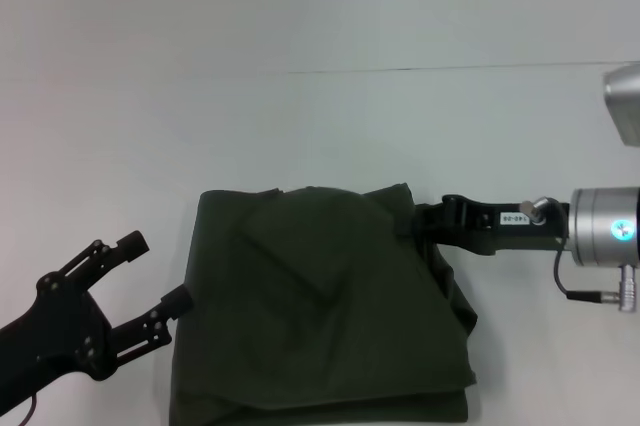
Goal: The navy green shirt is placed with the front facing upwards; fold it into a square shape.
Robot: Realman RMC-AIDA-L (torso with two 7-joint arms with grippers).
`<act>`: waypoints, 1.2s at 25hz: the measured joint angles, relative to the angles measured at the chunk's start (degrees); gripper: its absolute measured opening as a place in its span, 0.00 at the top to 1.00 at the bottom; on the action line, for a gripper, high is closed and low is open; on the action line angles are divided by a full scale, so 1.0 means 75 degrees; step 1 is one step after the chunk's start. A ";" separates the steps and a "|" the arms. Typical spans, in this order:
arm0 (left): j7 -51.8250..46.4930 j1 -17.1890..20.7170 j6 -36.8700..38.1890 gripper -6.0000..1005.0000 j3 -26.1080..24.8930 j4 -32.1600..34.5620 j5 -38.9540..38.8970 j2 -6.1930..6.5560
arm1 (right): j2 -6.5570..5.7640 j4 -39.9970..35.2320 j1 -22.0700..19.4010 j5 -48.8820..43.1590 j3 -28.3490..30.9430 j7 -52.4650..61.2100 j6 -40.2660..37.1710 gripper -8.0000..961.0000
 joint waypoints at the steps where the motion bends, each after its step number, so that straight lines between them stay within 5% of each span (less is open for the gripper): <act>1: 0.0003 0.0003 -0.0084 0.10 -0.0013 -0.0038 -0.0001 0.0000 | 0.0001 0.0091 -0.0036 0.0063 0.0056 -0.0114 -0.0020 0.95; 11: 0.0275 0.0010 -0.0400 0.10 -0.0042 -0.0386 -0.0093 0.0000 | 0.0001 0.0949 -0.0549 0.0970 0.0212 -0.1453 -0.0165 0.95; 30: 0.0680 -0.0136 -0.0697 0.10 -0.0212 -0.0971 -0.0292 0.0000 | -0.0031 0.2372 -0.1028 0.1316 0.1690 -0.3239 -0.0577 0.94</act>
